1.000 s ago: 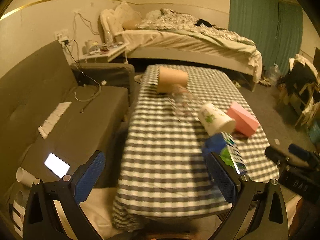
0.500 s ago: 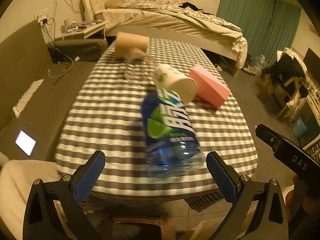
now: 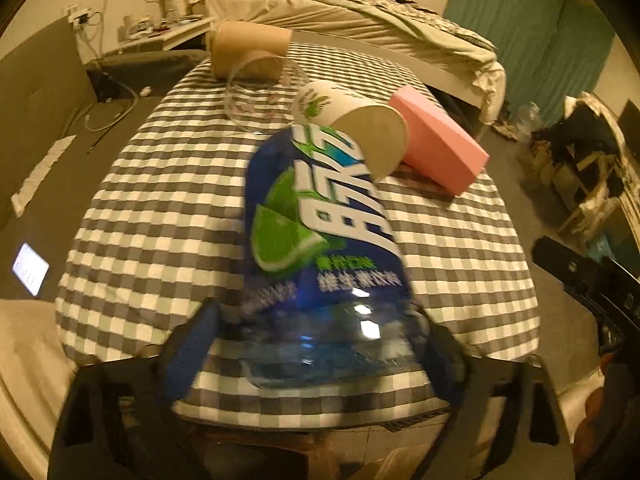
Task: Flip cup upside down
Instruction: 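Close the left tool on the bottle while the right tool opens and releases it, then rotate the bottle upright with the left tool and lower it onto the table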
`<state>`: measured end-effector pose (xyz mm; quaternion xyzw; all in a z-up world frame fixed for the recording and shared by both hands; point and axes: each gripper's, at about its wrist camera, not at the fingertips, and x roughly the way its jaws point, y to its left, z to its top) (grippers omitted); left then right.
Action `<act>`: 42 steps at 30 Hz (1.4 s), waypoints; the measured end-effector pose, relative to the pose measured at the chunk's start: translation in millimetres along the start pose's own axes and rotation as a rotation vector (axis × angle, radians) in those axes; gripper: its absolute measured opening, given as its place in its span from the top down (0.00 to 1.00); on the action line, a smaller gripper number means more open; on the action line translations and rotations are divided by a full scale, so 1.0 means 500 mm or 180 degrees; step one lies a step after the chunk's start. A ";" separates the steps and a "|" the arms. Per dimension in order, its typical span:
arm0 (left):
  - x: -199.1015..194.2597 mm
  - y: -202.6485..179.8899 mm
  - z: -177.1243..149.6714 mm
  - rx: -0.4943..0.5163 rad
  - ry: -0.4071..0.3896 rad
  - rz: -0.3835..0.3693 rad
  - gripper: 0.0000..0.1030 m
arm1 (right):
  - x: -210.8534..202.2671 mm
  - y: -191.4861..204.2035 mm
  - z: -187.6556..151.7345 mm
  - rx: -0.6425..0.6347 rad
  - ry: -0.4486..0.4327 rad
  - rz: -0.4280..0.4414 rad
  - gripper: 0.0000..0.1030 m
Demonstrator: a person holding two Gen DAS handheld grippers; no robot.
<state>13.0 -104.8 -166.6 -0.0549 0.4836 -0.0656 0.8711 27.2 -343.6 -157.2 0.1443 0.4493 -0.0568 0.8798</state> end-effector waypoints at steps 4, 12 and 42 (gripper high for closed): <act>-0.007 -0.004 0.004 0.0144 0.0032 -0.0003 0.28 | 0.010 0.010 0.007 -0.0021 0.0010 0.0054 0.13; -0.057 0.000 0.027 0.0374 0.0102 0.0132 0.28 | 0.011 0.014 0.010 -0.0017 -0.0012 0.0060 0.13; -0.008 0.034 0.186 0.0338 0.0371 0.0232 0.28 | 0.023 0.022 0.009 -0.0073 0.0045 0.0004 0.13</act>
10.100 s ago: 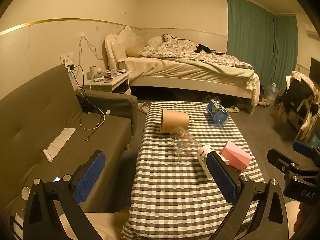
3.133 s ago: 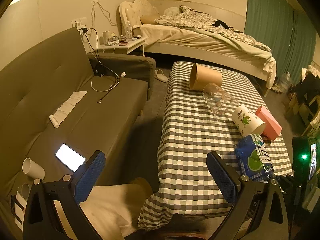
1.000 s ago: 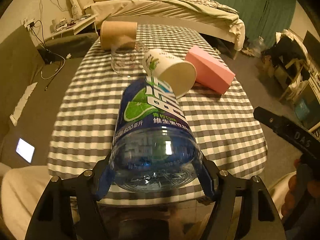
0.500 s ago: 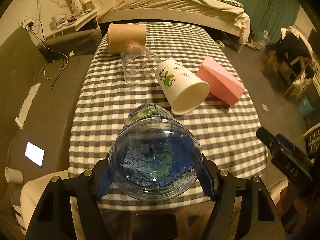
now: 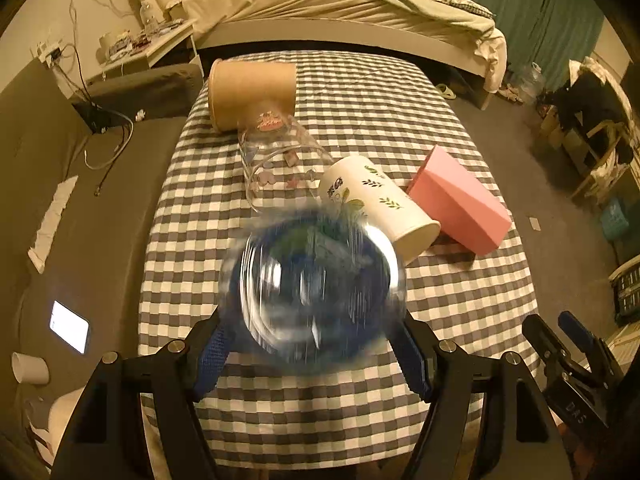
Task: Flip cup upside down
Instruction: 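Rotate the bottle upright with the left tool and lower it onto the table, then open the left tool and withdraw it from the standing bottle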
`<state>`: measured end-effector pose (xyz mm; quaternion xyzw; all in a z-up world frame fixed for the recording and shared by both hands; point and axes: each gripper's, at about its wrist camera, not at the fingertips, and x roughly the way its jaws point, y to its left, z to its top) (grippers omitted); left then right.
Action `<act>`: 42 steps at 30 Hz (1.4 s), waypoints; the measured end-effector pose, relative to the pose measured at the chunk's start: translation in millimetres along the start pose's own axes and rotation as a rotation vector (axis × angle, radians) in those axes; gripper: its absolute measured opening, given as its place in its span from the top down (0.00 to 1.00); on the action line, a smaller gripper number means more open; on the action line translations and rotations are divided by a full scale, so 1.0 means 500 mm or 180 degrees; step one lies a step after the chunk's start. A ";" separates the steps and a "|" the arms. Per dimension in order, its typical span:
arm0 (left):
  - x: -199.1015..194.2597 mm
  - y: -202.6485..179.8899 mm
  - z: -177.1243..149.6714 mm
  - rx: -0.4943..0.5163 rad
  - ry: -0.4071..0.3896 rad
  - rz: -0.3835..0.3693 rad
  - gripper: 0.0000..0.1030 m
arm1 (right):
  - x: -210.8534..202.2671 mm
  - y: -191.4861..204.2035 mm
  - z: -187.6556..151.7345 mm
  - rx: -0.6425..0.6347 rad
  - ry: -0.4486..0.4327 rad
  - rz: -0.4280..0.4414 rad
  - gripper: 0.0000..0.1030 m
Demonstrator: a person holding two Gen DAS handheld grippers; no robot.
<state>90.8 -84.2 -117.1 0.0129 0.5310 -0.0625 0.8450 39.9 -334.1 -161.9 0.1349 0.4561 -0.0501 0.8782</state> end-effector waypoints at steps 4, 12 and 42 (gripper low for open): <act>0.003 0.004 -0.005 -0.0004 -0.0005 -0.0033 0.28 | 0.002 -0.001 0.001 -0.0006 0.0002 -0.0014 0.13; -0.050 0.000 -0.019 0.0103 -0.0200 -0.0084 0.28 | -0.009 -0.004 -0.001 -0.0023 -0.0023 -0.0067 0.13; -0.292 0.121 -0.135 -0.0069 -0.1550 -0.0024 0.25 | -0.257 0.223 -0.015 -0.0920 -0.0863 0.0220 0.13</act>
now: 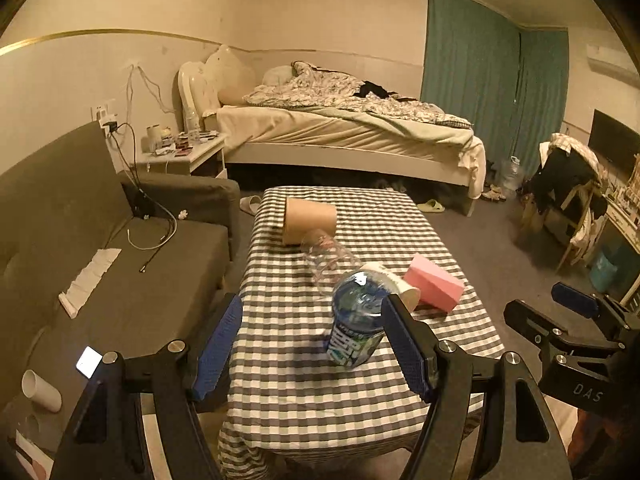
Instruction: Flip cup upside down
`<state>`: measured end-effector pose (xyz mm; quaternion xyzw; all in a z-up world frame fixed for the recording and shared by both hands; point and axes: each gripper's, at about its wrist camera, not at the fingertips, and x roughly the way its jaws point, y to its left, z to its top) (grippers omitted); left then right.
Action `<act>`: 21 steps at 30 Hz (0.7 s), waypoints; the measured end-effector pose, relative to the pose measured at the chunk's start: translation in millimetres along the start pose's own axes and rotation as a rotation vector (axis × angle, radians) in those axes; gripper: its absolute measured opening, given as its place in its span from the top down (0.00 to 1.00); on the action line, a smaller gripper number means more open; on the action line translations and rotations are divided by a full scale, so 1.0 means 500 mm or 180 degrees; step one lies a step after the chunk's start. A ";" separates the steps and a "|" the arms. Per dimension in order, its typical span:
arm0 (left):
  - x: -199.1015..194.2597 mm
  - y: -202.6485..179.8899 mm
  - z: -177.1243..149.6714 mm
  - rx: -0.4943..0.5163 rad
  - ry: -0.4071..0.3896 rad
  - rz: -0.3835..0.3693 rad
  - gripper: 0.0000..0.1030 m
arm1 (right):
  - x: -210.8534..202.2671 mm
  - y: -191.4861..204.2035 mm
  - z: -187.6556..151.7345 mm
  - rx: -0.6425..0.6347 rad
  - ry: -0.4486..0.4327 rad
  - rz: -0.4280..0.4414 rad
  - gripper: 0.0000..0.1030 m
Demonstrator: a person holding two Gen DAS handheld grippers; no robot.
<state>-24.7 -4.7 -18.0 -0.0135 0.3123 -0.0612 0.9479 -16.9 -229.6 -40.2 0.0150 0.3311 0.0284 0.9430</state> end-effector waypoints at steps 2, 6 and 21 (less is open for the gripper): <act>0.002 0.006 -0.004 -0.0041 0.0004 0.0056 0.10 | 0.008 0.009 -0.003 -0.0016 0.0027 0.0008 0.13; 0.006 0.024 -0.003 -0.0139 -0.0031 0.0088 0.06 | 0.018 0.016 -0.003 -0.0031 0.0049 -0.0021 0.13; 0.023 0.048 -0.009 -0.0182 0.0049 0.0203 0.06 | 0.051 0.020 0.003 0.0020 0.0105 -0.0129 0.00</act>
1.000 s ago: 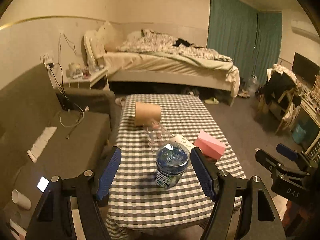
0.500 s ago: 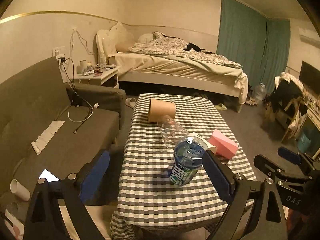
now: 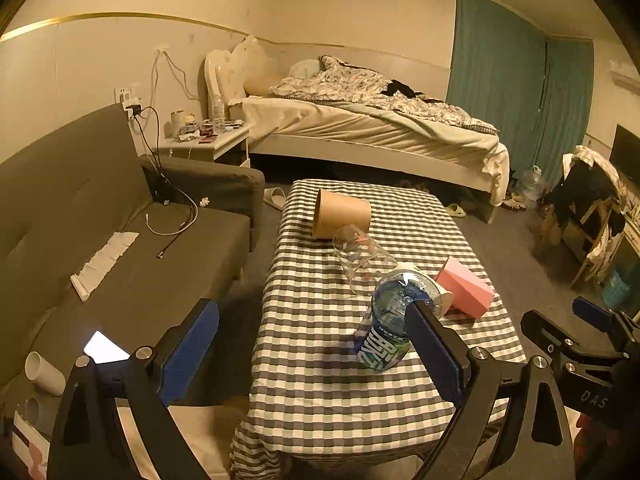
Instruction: Flip cup upside down
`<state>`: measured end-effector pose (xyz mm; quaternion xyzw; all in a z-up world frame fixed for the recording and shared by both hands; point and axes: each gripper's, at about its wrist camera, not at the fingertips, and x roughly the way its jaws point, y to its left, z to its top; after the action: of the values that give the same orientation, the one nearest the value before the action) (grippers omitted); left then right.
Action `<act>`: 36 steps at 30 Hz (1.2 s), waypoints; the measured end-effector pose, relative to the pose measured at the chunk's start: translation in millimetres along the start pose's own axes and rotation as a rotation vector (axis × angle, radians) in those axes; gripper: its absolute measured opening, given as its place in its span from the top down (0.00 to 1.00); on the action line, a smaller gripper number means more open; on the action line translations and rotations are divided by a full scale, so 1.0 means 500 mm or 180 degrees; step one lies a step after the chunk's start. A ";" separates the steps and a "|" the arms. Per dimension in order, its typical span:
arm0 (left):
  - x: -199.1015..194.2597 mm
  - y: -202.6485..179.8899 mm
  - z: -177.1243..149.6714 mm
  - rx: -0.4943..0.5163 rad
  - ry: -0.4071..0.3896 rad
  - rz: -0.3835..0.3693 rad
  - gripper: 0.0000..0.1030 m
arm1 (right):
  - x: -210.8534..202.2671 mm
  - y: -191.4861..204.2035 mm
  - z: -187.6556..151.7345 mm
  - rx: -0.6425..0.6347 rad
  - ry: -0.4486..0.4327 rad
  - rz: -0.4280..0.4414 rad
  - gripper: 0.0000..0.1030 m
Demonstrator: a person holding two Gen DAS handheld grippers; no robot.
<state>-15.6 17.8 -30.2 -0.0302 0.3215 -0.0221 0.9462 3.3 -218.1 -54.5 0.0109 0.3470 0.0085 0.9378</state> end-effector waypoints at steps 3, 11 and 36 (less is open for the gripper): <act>0.001 0.001 -0.001 0.0006 0.0003 0.0008 0.06 | 0.003 0.002 0.000 -0.0006 0.0005 -0.0007 0.00; 0.004 0.001 -0.004 0.0010 0.0014 0.0005 0.06 | 0.007 0.003 0.000 -0.0004 0.0027 -0.0015 0.00; -0.001 -0.009 0.002 0.0074 -0.0033 0.0036 0.06 | 0.008 0.004 0.003 -0.0014 0.0026 -0.0014 0.00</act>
<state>-15.7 13.2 -28.9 -0.0175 0.3166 -0.0203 0.9482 7.3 -215.8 -55.9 0.0081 0.3508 0.0073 0.9364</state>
